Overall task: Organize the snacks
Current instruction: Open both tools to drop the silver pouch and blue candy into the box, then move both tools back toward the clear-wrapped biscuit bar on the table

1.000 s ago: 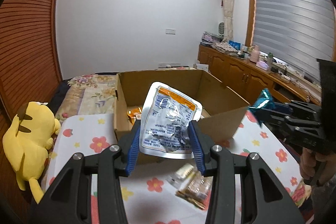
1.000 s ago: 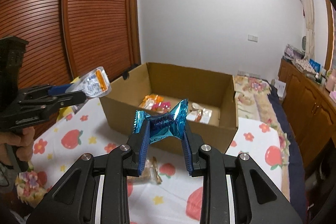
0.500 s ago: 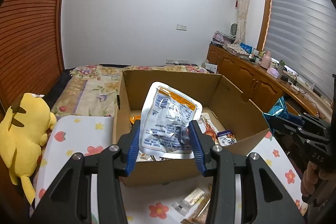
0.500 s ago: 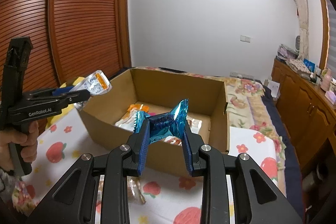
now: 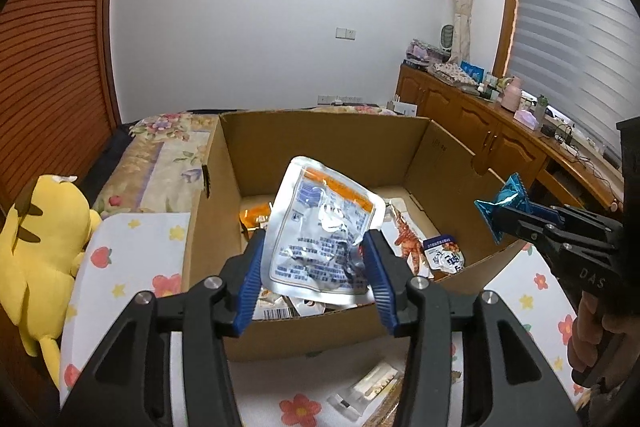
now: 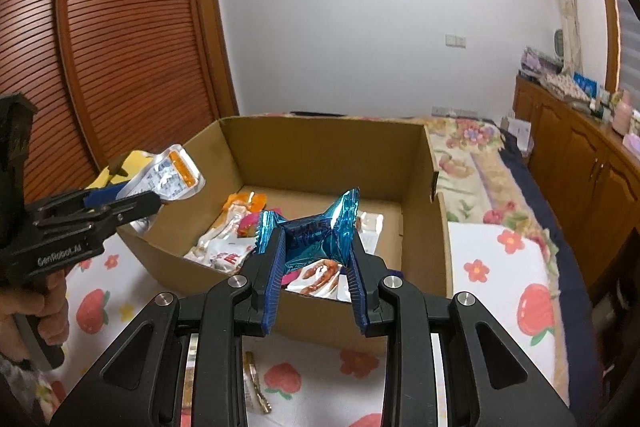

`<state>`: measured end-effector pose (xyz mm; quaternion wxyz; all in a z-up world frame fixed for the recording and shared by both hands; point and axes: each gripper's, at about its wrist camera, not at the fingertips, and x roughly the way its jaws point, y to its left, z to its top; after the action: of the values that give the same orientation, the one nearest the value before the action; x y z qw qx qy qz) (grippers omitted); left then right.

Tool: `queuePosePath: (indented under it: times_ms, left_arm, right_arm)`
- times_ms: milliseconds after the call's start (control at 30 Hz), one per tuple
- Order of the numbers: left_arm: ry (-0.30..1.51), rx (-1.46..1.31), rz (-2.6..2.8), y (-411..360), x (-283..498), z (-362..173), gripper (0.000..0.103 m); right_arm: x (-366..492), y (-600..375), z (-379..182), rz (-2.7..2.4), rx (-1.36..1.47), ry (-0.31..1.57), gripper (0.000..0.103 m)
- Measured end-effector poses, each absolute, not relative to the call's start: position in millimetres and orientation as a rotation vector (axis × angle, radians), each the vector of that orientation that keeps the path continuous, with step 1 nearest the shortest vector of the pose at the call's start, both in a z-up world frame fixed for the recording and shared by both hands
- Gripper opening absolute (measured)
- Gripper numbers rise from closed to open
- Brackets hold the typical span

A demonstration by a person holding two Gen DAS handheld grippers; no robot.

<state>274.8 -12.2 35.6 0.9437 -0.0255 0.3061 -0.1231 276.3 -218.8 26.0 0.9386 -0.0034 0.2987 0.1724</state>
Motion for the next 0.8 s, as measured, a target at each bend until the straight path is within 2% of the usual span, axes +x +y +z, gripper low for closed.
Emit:
queuePosePath:
  times_ms: [33, 100, 233, 300, 467, 633, 700, 800]
  left_arm:
    - [0.628, -0.054, -0.247, -11.6, 275.9, 34.0, 0.049]
    - [0.636, -0.064, -0.248, -10.7, 276.2, 31.5, 0.063]
    - [0.637, -0.067, -0.250, -13.6, 274.6, 31.7, 0.067]
    - [0.629, -0.058, -0.247, -14.8, 274.0, 32.2, 0.077]
    - [0.617, -0.029, -0.253, -17.5, 269.4, 33.1, 0.080]
    - [0.581, 0.009, -0.262, -20.3, 258.2, 34.9, 0.085]
    - [0.563, 0.026, -0.262, -20.8, 253.0, 36.6, 0.087]
    - [0.545, 0.014, -0.278, -17.5, 244.7, 41.4, 0.092]
  right_arm:
    - [278.7, -219.3, 24.2, 0.356, 0.003, 0.620, 0.028]
    - [279.7, -221.1, 22.2, 0.360, 0.012, 0.630, 0.029]
    - [276.1, -219.7, 16.5, 0.343, -0.001, 0.616, 0.032]
    - [276.5, -217.3, 14.6, 0.344, -0.009, 0.621, 0.032]
    - [274.8, -213.5, 15.1, 0.360, -0.007, 0.615, 0.049]
    - [269.4, -212.3, 16.6, 0.369, -0.002, 0.606, 0.060]
    - [263.2, -211.5, 18.5, 0.370, 0.001, 0.593, 0.069]
    - [252.5, -211.9, 24.2, 0.379, 0.009, 0.567, 0.070]
